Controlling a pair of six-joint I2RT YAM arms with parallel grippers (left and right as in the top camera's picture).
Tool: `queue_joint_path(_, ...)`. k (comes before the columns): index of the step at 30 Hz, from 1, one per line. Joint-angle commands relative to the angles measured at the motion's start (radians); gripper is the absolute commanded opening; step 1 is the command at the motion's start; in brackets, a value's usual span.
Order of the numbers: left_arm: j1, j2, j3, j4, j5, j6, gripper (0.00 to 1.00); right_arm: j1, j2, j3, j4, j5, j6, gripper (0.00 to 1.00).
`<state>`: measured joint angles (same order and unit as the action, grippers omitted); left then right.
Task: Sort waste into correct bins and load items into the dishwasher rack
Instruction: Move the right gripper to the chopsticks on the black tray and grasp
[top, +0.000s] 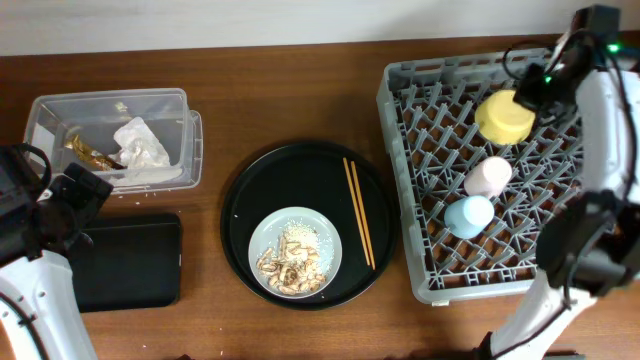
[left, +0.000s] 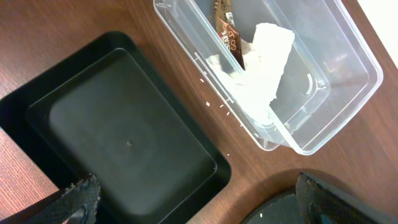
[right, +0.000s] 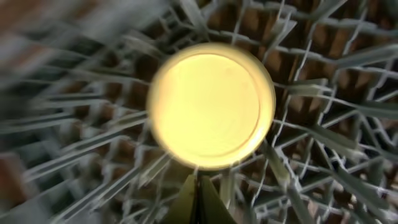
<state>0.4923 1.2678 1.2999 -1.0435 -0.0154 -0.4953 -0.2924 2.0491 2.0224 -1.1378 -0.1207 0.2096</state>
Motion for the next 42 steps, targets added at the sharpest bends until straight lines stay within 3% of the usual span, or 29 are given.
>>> queue_joint_path(1,0.003,-0.004,0.005,0.001,-0.004,-0.008,0.99,-0.001,-0.207,0.014,-0.035,-0.264,0.006,0.05)
queue_joint_path(2,0.003,-0.004,0.005,0.001,-0.004,-0.008,0.99,0.001,-0.254,0.014,-0.056,-0.39,-0.007,0.29)
queue_joint_path(3,0.003,-0.004,0.005,0.001,-0.004,-0.008,0.99,0.018,-0.296,0.014,-0.083,-0.536,-0.1,0.7)
queue_joint_path(5,0.003,-0.004,0.005,0.001,-0.004,-0.008,0.99,0.083,-0.341,0.014,-0.165,-0.607,-0.23,0.86)
queue_joint_path(8,0.003,-0.004,0.005,0.001,-0.004,-0.008,0.99,0.327,-0.334,-0.012,-0.335,-0.336,-0.265,1.0)
queue_joint_path(16,0.003,-0.004,0.005,0.001,-0.004,-0.008,0.99,0.725,-0.246,-0.05,-0.342,-0.285,-0.254,0.99)
queue_joint_path(18,0.003,-0.004,0.005,0.001,-0.004,-0.008,0.99,0.77,-0.206,-0.05,-0.333,-0.27,-0.243,0.99)
queue_joint_path(21,0.003,-0.004,0.005,0.001,-0.004,-0.008,0.99,0.826,-0.101,-0.05,-0.322,0.079,0.109,0.99)
queue_joint_path(23,0.003,-0.004,0.005,0.001,-0.004,-0.008,0.99,0.842,-0.033,-0.05,-0.32,0.164,0.144,0.99)
queue_joint_path(28,0.003,-0.004,0.005,0.001,-0.004,-0.008,0.99,0.842,0.118,-0.05,-0.302,0.092,0.144,0.99)
queue_joint_path(29,0.003,-0.004,0.005,0.001,-0.004,-0.008,0.99,0.842,0.129,-0.05,-0.298,0.083,0.144,0.97)
queue_joint_path(30,0.003,-0.004,0.005,0.001,-0.004,-0.008,0.99,0.842,0.136,-0.05,-0.281,0.079,0.144,0.83)
queue_joint_path(31,0.003,-0.004,0.005,0.001,-0.004,-0.008,0.99,0.842,0.142,-0.05,-0.255,0.079,0.144,0.78)
queue_joint_path(34,0.003,-0.004,0.005,0.001,-0.004,-0.008,0.99,0.842,0.154,-0.05,-0.163,0.08,0.145,0.47)
queue_joint_path(38,0.003,-0.004,0.005,0.001,-0.004,-0.008,0.99,0.841,0.17,-0.05,-0.082,0.114,0.144,0.42)
queue_joint_path(40,0.003,-0.004,0.005,0.001,-0.004,-0.008,0.99,0.841,0.17,-0.05,-0.08,0.198,0.143,0.48)
queue_joint_path(42,0.003,-0.004,0.005,0.001,-0.004,-0.008,0.99,0.841,0.17,-0.05,-0.066,0.247,0.143,0.47)
